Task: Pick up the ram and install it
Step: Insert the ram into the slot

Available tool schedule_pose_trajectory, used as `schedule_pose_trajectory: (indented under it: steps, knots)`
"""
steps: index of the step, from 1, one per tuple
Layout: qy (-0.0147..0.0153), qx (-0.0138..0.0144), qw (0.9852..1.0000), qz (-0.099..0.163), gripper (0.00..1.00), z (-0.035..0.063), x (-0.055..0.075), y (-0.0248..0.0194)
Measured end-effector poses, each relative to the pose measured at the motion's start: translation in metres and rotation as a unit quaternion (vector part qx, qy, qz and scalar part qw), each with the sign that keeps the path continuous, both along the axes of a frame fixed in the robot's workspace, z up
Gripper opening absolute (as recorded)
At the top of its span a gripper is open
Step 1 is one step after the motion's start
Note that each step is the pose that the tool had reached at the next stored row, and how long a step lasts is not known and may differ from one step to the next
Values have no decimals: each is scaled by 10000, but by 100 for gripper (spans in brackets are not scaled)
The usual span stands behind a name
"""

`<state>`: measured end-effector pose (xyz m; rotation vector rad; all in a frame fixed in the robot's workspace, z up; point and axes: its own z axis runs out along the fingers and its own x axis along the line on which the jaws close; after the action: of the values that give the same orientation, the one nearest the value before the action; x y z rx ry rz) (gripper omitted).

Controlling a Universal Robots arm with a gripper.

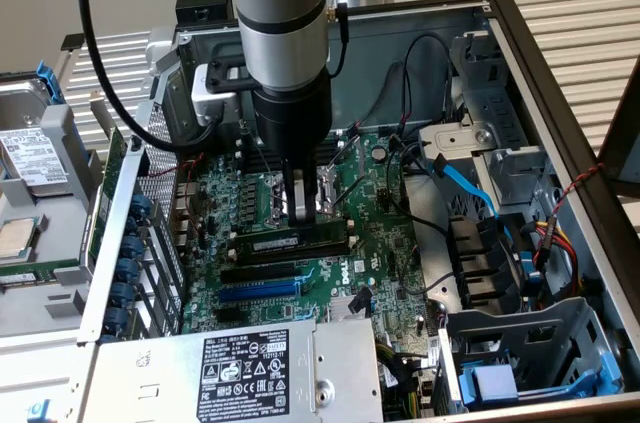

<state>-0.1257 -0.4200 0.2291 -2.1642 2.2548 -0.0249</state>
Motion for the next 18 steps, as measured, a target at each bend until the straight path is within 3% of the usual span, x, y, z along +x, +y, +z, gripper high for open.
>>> schedule_pose_trajectory:
  steps: [18]
  knots:
    - [0, 0, 10000, 0, 13, -18, -11, 0]
